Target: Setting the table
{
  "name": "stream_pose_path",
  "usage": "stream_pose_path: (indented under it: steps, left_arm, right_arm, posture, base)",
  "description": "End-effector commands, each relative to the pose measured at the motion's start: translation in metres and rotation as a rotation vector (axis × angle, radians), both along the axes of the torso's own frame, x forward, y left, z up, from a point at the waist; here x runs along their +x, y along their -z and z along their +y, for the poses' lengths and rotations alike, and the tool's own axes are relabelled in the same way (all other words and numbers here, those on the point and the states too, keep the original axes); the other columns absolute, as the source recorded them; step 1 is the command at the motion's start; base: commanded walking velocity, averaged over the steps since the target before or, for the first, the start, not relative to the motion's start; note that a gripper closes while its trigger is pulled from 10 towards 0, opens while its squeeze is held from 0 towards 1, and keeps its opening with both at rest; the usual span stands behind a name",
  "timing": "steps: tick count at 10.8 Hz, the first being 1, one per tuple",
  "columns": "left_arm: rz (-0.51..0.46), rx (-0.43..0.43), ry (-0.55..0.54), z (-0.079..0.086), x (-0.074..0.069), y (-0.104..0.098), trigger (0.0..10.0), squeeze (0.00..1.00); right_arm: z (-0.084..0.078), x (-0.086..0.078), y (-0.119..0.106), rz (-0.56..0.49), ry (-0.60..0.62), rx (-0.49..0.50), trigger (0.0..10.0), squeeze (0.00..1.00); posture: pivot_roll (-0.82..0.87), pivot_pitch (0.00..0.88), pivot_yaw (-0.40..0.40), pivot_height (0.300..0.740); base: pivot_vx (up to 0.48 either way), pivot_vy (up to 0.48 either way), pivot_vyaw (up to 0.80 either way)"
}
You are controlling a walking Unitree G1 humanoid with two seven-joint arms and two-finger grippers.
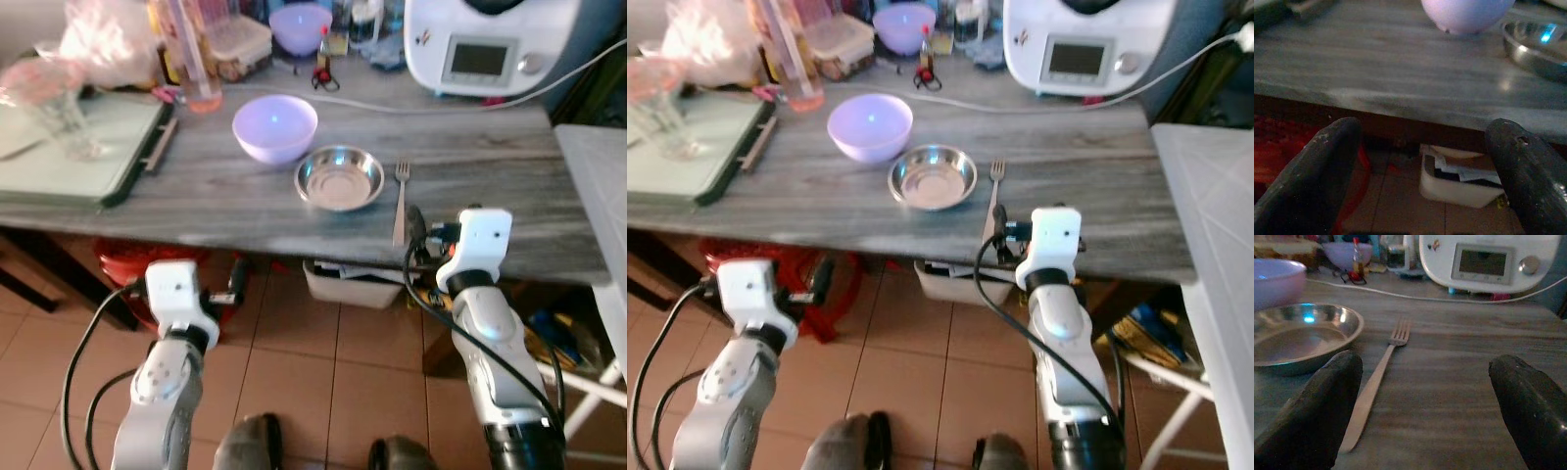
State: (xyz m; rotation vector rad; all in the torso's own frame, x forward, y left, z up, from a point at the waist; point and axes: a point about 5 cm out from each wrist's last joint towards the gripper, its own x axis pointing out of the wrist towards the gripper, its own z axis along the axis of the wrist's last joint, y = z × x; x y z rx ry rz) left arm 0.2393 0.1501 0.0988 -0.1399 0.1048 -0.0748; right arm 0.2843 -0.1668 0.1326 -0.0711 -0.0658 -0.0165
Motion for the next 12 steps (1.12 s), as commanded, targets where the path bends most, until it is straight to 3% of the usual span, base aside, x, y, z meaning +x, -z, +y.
stream_pose_path:
  steps: [1, 6, 10, 12]
  left_arm:
    - [0.015, -0.003, -0.01, 0.002, 0.0, 0.005, 10.0, 0.0]
    - [-0.019, -0.002, -0.011, 0.002, 0.009, 0.004, 10.0, 0.0]
    - [-0.003, 0.002, -0.009, 0.002, 0.003, 0.01, 10.0, 0.0]
    - [0.006, 0.005, -0.014, 0.004, 0.001, 0.014, 10.0, 0.0]
  right_arm:
    - [-0.002, -0.004, -0.003, -0.018, 0.006, 0.011, 10.0, 0.0]
    - [-0.002, 0.007, -0.008, -0.025, 0.011, 0.03, 10.0, 0.0]
    - [-0.006, -0.002, 0.007, 0.03, 0.034, 0.052, 10.0, 0.0]
    - [0.003, -0.005, 0.014, 0.053, 0.0, 0.053, 10.0, 0.0]
  posture:
    - [-0.01, 0.016, 0.055, 0.74]
    - [-0.01, 0.0, 0.05, 0.74]
    - [-0.01, 0.0, 0.053, 0.74]
    - [0.0, 0.0, 0.048, 0.74]
  base:
    - [-0.251, 0.0, 0.0]
    - [-0.257, 0.0, 0.0]
    - [-0.262, 0.0, -0.12]
    - [-0.129, 0.0, -0.29]
